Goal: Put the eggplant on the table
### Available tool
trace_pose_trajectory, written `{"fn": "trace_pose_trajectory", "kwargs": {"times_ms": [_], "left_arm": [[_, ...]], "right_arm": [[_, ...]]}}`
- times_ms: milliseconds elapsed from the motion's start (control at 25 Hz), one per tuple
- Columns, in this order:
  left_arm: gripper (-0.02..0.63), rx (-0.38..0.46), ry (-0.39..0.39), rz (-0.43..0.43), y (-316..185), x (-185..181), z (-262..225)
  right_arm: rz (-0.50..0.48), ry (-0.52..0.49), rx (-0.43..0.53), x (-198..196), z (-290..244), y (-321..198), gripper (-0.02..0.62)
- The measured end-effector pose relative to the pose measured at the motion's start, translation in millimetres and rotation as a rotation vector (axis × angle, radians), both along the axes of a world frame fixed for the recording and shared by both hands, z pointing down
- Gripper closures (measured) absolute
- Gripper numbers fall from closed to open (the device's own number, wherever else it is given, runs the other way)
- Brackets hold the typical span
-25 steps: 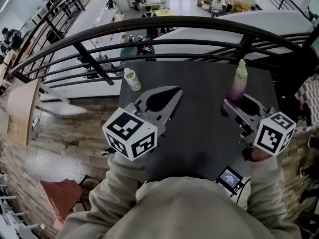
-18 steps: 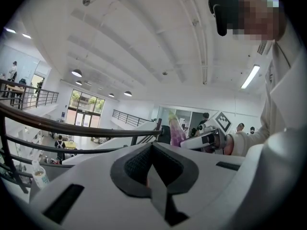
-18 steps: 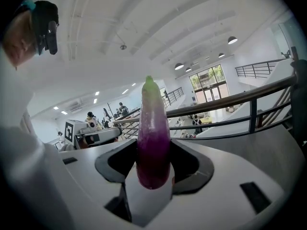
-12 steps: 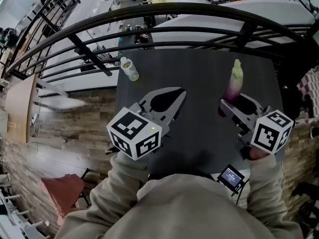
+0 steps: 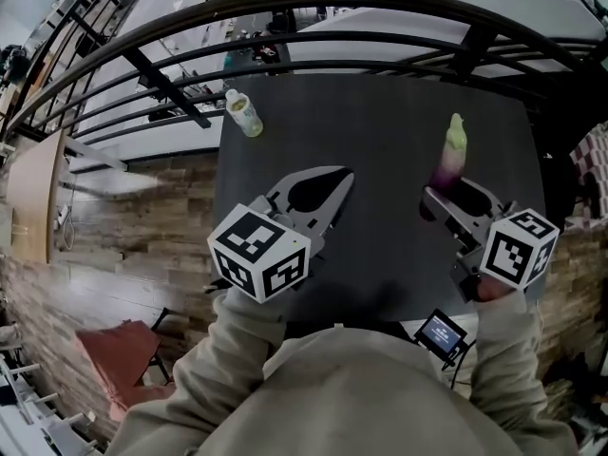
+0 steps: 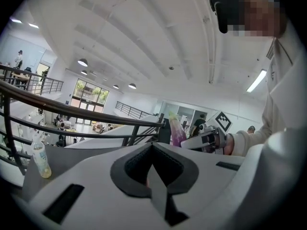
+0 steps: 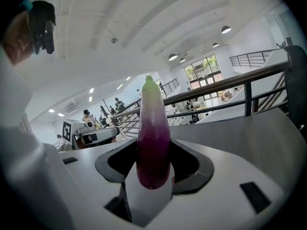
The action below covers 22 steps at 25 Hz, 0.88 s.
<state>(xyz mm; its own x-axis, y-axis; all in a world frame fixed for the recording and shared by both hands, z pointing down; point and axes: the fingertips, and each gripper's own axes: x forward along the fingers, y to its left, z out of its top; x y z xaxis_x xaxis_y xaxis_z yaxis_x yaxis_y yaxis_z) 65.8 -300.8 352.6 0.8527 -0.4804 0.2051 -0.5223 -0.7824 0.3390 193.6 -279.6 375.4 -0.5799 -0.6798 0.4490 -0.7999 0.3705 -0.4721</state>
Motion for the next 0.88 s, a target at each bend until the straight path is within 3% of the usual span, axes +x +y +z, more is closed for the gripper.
{"fn": "trace_pose_trajectory", "kwargs": {"times_ms": [520,880], "left_arm": [[0.604,-0.054,-0.006,-0.01,10,-7,36],[0.604,-0.134,-0.035,-0.003,16,-3,79]], "right_arm": [[-0.007,0.012,-0.06,-4,36,8,0.367],[-0.001,0.026,-0.129,2,71,10,0.367]]}}
